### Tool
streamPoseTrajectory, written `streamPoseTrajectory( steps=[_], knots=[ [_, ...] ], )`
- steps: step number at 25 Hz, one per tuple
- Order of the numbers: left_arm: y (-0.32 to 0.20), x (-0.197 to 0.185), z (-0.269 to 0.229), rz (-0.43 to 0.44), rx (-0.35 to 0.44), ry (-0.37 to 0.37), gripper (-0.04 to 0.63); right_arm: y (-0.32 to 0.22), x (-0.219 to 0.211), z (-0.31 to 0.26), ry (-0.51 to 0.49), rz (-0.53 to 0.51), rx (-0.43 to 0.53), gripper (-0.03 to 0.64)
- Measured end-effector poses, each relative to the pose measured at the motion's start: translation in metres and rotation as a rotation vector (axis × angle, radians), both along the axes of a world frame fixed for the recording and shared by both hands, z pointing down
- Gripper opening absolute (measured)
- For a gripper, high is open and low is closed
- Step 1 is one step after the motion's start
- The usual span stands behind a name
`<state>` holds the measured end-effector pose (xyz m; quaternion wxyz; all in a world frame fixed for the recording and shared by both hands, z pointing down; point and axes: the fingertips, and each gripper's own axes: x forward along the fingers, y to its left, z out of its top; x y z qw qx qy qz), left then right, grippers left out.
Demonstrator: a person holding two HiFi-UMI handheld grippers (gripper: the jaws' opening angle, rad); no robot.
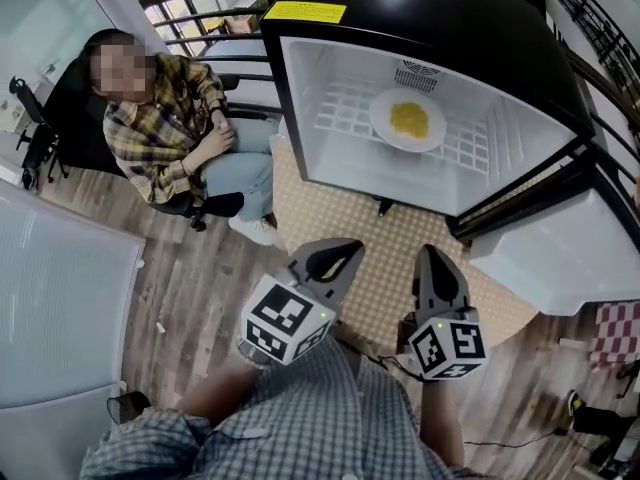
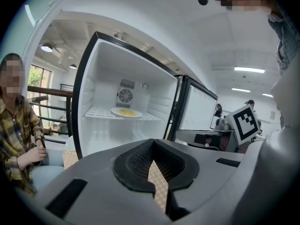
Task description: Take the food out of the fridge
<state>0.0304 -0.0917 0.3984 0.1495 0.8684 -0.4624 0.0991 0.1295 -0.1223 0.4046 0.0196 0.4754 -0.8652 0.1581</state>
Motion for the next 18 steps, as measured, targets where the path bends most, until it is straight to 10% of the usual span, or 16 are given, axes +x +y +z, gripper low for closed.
streamPoseTrajectory(
  steps=[18],
  knots=[
    [-0.037,-0.030,0.009,-0.022,-0.012,0.009,0.006,-0.069,-0.035,0.003,-0.445,0.038,-0.251,0.009]
  ],
)
